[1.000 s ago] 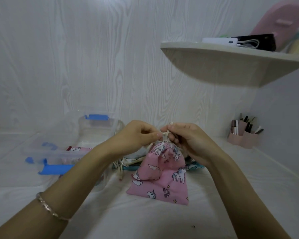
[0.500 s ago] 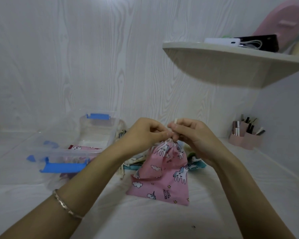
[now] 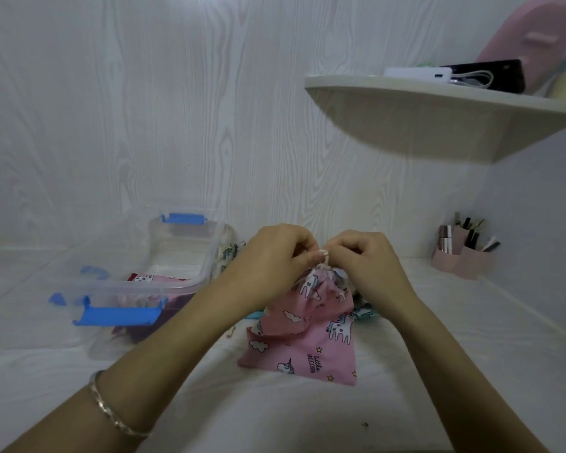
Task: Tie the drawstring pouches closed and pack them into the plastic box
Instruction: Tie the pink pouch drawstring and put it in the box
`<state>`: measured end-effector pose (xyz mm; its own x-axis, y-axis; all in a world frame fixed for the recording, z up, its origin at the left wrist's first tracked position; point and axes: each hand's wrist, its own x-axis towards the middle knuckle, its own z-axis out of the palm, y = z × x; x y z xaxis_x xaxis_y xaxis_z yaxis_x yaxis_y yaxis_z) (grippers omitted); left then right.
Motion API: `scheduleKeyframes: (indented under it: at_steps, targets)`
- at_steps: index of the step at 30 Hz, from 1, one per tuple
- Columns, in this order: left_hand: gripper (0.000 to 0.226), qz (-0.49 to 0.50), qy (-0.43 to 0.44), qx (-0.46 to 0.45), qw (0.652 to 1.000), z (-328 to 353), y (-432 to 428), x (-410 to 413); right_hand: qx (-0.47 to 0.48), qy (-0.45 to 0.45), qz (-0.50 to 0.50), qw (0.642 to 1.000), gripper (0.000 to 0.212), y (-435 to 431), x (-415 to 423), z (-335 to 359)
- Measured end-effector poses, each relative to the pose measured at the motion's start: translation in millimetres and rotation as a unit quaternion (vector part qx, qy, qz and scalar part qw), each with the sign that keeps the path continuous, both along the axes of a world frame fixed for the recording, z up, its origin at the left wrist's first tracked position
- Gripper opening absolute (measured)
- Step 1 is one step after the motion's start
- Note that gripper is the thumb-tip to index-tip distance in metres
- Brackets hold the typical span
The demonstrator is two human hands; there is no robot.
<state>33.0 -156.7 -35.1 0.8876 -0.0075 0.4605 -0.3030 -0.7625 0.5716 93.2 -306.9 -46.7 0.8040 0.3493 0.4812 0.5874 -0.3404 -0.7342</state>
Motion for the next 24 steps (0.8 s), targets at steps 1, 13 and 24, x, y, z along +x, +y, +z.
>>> scheduleKeyframes:
  at_steps: [1,13,24]
  targets:
    - [0.017,0.002,-0.005,0.016,1.000,0,-1,-1,0.047,0.102,0.036,0.993,0.036,-1,4,1]
    - [0.031,0.006,0.033,-0.077,0.996,-9,5,6,0.156,0.059,0.031,0.985,0.032,4,-6,-2]
    - [0.010,-0.002,0.010,-0.125,0.992,-5,21,8,0.113,0.044,0.040,0.992,0.013,-19,10,-8]
